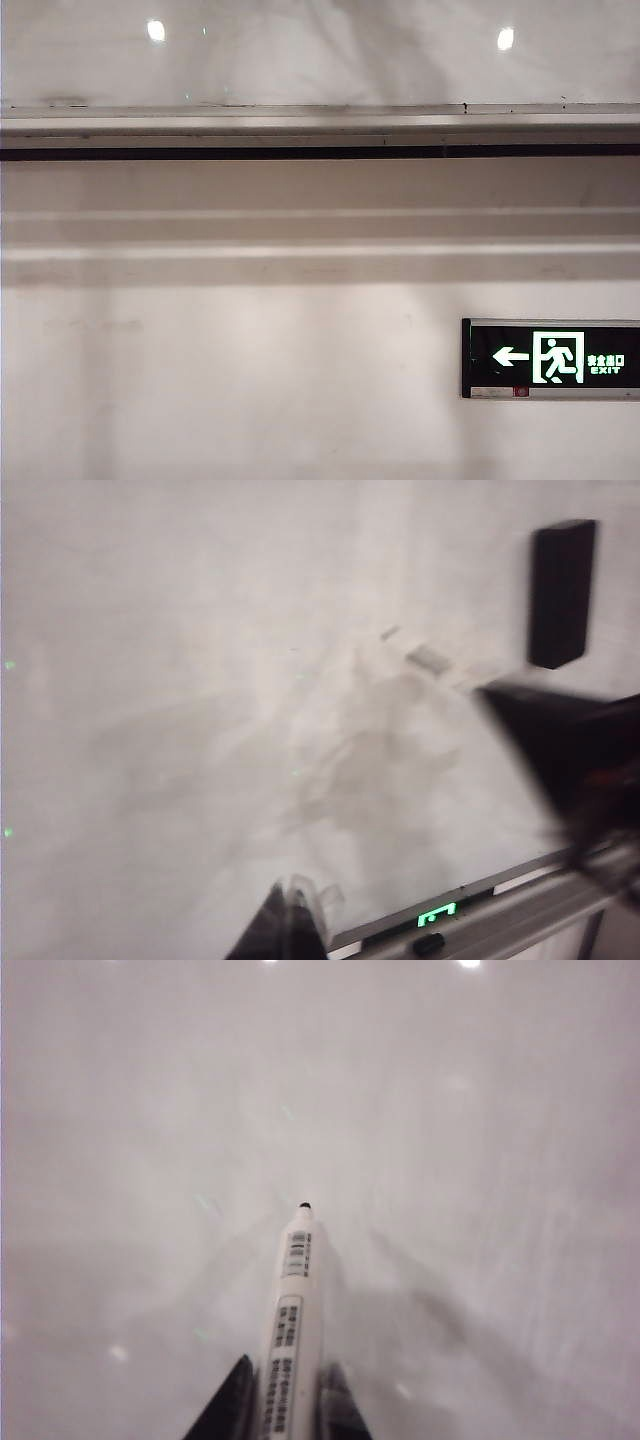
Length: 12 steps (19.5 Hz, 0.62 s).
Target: Take a marker from the whiteboard tray, write "Hi!" on the whiteboard, and then put the marker back vertically into the whiteboard tray.
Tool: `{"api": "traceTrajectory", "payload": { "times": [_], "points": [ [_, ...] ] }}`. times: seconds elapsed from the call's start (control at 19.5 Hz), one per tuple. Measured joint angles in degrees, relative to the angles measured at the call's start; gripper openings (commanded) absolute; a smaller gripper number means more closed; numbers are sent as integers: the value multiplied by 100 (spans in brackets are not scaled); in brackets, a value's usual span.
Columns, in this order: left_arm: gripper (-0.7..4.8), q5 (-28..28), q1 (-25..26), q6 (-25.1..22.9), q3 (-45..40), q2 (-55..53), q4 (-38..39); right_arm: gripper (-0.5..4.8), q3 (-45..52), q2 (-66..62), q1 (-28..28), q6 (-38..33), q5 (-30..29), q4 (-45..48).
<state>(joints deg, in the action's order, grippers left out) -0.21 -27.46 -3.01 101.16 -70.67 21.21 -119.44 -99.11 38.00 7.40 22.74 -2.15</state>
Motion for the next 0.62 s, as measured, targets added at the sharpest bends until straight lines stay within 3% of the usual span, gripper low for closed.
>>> {"api": "traceTrajectory", "payload": {
  "times": [0.62],
  "points": [
    [-6,168,0,0,0,-2,2,-1,-94,-579,-57,304,103,570]
  ]
}}
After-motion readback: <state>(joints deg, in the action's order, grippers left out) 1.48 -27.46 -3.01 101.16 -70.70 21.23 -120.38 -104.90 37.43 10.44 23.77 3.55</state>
